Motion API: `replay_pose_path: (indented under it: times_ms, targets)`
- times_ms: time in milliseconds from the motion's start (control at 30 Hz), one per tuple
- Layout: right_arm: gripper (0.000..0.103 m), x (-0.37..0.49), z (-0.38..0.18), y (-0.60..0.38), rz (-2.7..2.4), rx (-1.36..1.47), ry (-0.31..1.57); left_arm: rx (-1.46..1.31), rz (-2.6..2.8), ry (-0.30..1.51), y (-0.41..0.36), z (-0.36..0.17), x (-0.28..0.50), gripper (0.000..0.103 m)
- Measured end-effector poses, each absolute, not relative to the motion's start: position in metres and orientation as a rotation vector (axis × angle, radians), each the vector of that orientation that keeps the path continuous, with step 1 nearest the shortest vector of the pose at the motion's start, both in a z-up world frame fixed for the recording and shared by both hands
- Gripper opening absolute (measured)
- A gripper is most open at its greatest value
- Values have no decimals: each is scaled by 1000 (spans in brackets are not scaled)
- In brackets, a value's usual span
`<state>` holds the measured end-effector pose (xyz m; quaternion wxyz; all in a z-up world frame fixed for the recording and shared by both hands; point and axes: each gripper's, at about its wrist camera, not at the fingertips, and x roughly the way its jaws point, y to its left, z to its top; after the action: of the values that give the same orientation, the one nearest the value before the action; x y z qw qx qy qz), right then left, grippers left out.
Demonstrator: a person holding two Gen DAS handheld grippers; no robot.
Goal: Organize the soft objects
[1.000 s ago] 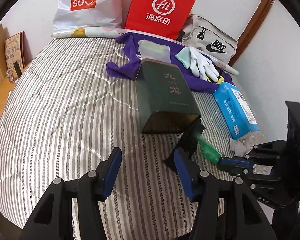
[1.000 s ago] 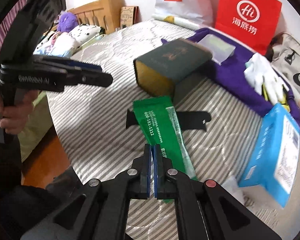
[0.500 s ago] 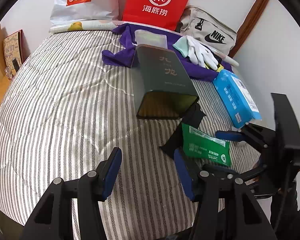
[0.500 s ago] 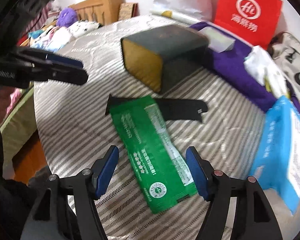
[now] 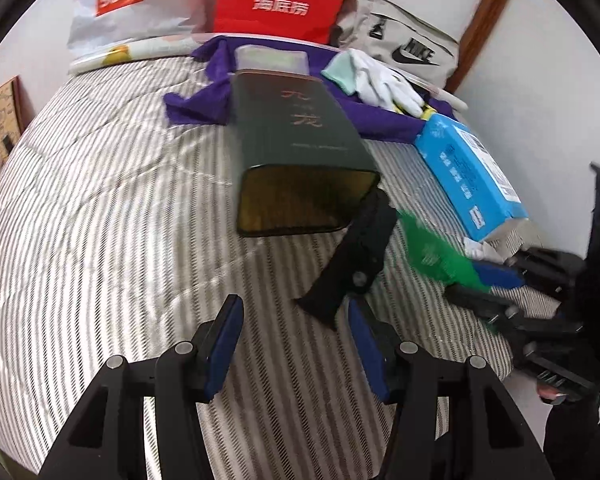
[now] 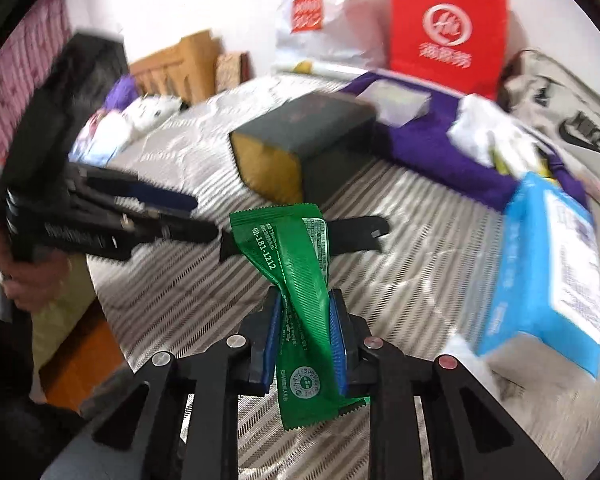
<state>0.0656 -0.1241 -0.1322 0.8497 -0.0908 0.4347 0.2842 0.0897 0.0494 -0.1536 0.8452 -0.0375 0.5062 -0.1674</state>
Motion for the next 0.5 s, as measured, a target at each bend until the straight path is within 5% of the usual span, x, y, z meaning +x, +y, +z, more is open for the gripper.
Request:
replay_pose_path:
  times_ms: [500]
  targets:
    - [23, 17, -96, -194, 417, -71, 836, 162, -448, 996, -15, -159, 96, 52]
